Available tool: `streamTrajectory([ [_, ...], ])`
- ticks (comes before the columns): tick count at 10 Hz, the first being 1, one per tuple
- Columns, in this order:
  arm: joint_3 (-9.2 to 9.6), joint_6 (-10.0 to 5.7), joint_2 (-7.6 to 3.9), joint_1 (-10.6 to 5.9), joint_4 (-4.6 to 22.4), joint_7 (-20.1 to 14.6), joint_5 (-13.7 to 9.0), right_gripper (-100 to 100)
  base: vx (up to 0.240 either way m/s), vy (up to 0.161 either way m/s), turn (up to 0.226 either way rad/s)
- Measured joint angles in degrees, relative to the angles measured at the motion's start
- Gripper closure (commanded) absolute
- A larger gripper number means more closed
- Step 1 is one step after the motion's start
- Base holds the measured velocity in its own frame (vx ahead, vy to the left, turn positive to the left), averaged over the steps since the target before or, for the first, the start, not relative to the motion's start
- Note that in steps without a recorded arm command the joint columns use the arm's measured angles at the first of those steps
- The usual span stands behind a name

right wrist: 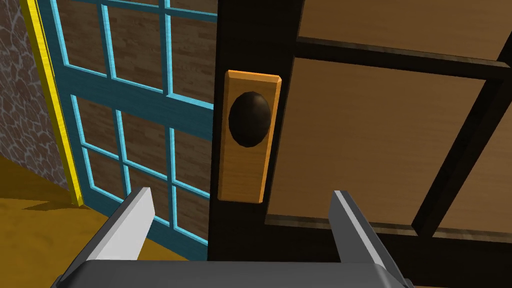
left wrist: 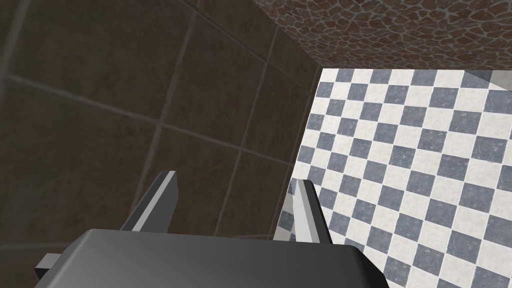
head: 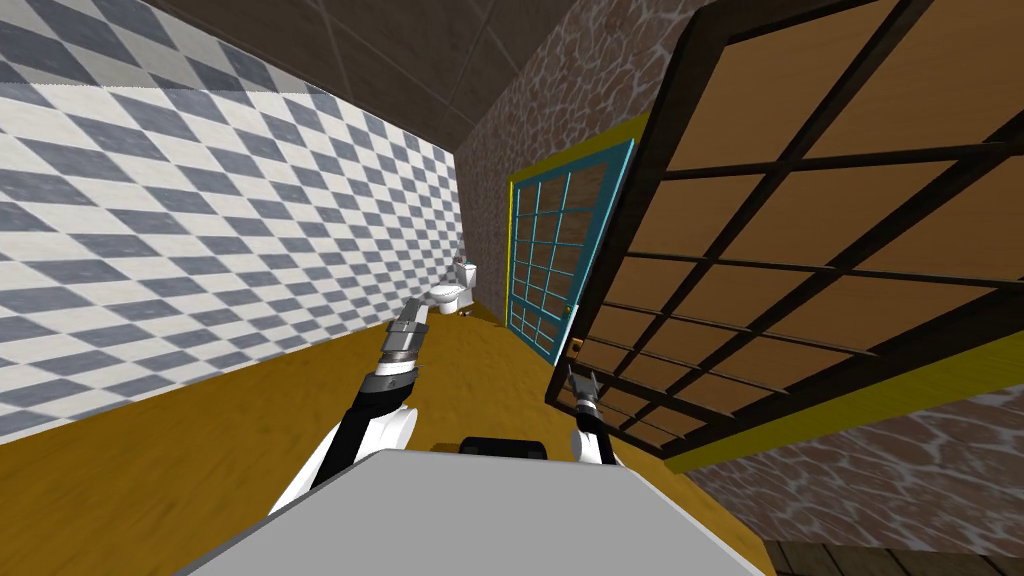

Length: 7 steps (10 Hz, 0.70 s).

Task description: Pull the door open

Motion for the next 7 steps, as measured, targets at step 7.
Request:
streamTrajectory([
  [7,-0.39,-0.49,-3.02,1.89,-0.23,-5.63,-1.36,-100,0.138,-0.006,0.074],
])
